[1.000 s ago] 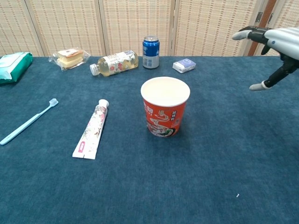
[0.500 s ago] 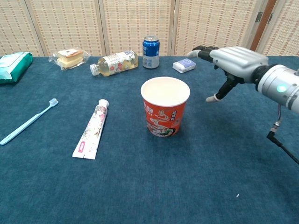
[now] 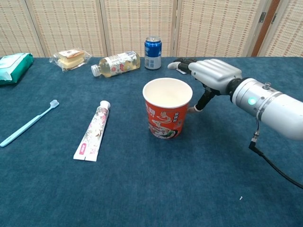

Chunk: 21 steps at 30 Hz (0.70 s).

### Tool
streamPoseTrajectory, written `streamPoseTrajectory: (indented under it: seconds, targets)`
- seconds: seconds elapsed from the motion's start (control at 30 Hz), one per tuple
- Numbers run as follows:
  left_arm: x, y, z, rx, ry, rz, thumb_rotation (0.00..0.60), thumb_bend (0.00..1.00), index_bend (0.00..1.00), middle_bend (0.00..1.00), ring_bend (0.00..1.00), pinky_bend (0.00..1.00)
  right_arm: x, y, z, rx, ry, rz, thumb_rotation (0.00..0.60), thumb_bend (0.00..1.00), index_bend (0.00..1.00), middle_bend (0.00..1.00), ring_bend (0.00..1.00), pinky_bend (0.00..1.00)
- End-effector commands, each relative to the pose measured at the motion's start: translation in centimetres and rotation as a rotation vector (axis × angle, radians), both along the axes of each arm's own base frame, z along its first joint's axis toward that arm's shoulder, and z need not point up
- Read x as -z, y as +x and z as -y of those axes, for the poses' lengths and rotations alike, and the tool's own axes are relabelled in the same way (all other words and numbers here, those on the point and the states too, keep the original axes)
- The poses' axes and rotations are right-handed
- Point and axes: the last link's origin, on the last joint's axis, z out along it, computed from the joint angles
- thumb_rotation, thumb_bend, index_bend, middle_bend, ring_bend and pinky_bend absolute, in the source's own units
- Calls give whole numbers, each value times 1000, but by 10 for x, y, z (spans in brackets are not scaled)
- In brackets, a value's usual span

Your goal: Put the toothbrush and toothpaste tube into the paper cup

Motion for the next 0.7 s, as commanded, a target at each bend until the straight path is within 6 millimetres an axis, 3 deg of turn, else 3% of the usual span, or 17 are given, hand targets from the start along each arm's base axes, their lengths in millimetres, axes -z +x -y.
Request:
streamPoseTrajectory:
  seconds: [0.03,0.7]
  targets:
    - [-1,-1,0,-2,3,1,600,0,198,125,68,49,8,6,0,-14,10,15,600,0,0,0,0,297]
    - [-1,-3,2,-15,-1,-5,600,0,199,125,69,49,36,22,-4,-53,46,114,600,0,0,0,0,297]
